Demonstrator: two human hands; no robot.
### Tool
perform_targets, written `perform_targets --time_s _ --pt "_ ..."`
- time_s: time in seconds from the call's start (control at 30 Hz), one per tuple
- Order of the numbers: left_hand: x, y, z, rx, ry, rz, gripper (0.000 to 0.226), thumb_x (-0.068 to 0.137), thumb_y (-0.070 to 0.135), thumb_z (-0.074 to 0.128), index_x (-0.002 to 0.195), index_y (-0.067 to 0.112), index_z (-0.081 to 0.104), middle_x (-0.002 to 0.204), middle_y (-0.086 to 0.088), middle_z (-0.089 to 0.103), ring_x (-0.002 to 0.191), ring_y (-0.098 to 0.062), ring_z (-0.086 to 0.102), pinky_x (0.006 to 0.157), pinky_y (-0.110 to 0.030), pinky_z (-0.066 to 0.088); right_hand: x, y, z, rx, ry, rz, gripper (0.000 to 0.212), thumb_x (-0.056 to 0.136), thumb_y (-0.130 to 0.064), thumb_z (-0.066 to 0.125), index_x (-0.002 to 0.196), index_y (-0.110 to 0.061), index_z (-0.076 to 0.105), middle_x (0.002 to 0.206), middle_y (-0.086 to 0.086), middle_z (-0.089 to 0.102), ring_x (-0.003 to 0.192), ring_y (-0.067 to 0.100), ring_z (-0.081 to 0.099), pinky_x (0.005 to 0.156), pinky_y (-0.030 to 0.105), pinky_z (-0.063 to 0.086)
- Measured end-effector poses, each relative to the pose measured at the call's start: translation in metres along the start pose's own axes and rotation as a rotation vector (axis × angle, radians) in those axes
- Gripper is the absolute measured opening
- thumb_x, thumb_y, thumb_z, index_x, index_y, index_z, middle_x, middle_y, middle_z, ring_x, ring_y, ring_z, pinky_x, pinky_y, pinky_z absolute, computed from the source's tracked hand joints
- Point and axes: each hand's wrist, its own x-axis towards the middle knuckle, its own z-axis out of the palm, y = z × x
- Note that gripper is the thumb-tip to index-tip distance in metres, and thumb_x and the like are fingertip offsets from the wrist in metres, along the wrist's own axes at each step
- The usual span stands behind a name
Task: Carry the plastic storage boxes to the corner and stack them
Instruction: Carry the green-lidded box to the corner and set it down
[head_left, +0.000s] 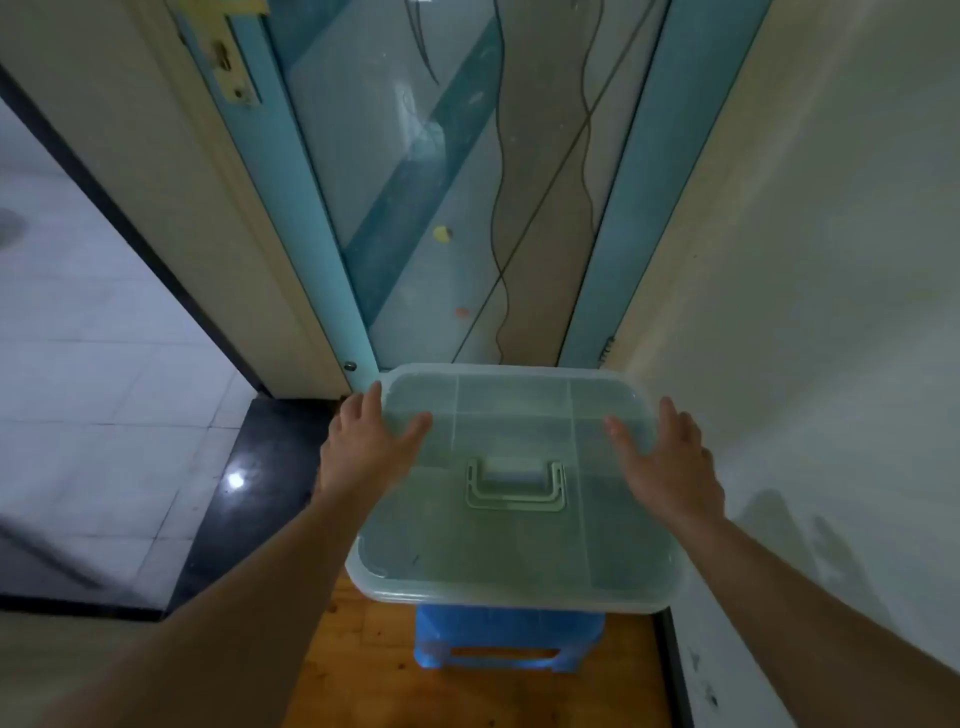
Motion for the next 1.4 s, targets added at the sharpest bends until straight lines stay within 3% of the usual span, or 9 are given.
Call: perform_targets --time_s 0.37,0.53,0.67,1.0,1.2,1.4 --pt "0.004 -0.025 0.017 0.049 -0.037 -0.048 0.102 0.074 0.084 0.042 0.152 0.027 0.008 0.157 -0.005 0.021 0.137 -0.032 0.033 0.106 -0.055 0.033 0.009 0.019 0.025 -0.016 -0.037 0.035 0.104 0.072 -0.088 0.033 0.152 -0.028 0.006 0.157 0.008 0.022 0.136 0.039 0.033 0.102 0.056 0.034" --pt "0.003 -0.032 0.022 -0.043 -0.077 -0.083 0.108 0.067 0.088 0.043 0.151 0.031 0.007 0.156 -0.006 0.023 0.133 -0.033 0.04 0.101 -0.057 0.041 0.009 0.023 0.029 -0.014 -0.025 0.037 0.109 0.063 -0.093 0.029 0.15 -0.031 0.006 0.156 0.009 0.023 0.133 0.041 0.036 0.099 0.057 0.037" --pt "0.002 -0.032 0.024 -0.104 -0.086 -0.106 0.107 0.068 0.084 0.048 0.151 0.03 0.007 0.154 -0.008 0.025 0.132 -0.034 0.04 0.099 -0.058 0.042 0.011 0.026 0.03 0.011 -0.031 0.033 0.105 0.068 -0.09 0.037 0.149 -0.033 0.003 0.155 0.009 0.024 0.13 0.043 0.039 0.098 0.058 0.038" --pt "0.001 -0.033 0.022 -0.247 -0.106 -0.112 0.095 0.07 0.077 0.059 0.145 0.033 0.021 0.136 -0.007 0.049 0.115 -0.034 0.055 0.09 -0.056 0.05 0.012 0.028 0.03 0.056 -0.065 0.05 0.106 0.069 -0.087 0.045 0.15 -0.035 0.001 0.148 0.011 0.033 0.122 0.04 0.05 0.094 0.053 0.044" --pt "-0.002 -0.03 0.021 -0.344 -0.085 -0.1 0.101 0.061 0.079 0.062 0.144 0.032 0.028 0.134 -0.003 0.052 0.114 -0.029 0.056 0.091 -0.055 0.051 0.012 0.031 0.031 0.092 -0.053 0.059 0.11 0.065 -0.088 0.047 0.15 -0.034 0.003 0.144 0.012 0.035 0.122 0.039 0.049 0.094 0.052 0.043" --pt "-0.003 -0.032 0.022 -0.368 -0.079 -0.102 0.097 0.066 0.073 0.066 0.145 0.033 0.028 0.134 -0.003 0.052 0.113 -0.028 0.057 0.089 -0.054 0.052 0.008 0.031 0.031 0.125 -0.041 0.062 0.112 0.061 -0.089 0.049 0.15 -0.036 0.008 0.138 0.015 0.042 0.118 0.039 0.051 0.091 0.048 0.044"
